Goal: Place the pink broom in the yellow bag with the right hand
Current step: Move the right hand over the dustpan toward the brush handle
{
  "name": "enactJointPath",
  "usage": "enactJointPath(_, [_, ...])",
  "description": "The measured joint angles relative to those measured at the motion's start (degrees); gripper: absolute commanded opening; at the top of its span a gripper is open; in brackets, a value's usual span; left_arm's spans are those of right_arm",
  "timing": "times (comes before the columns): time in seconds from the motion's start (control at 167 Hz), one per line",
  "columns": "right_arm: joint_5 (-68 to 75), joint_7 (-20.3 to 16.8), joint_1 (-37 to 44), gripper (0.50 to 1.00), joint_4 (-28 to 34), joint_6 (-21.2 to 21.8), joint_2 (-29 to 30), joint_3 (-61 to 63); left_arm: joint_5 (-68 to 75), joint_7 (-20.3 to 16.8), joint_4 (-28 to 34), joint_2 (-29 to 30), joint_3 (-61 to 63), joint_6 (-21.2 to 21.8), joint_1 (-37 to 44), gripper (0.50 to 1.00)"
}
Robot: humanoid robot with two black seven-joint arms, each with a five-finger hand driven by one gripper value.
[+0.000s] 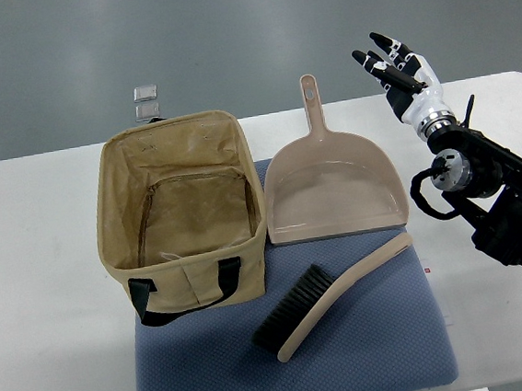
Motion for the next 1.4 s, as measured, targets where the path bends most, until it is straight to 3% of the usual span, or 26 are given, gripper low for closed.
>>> enactJointPath(0.908, [0.0,0.0,1.1,0.930,-0.6,-0.1,-0.2,-0.1,0.0,0.0,-0.7,0.0,-0.1,-0.2,0.0,1.000])
enactJointPath(1.398, [-3.2,-0.5,6.5,0.930,-1.3,0.0,-10.1,-7.3,0.0,0.0,-0.7,0.0,-0.1,-0.2,0.0,1.000])
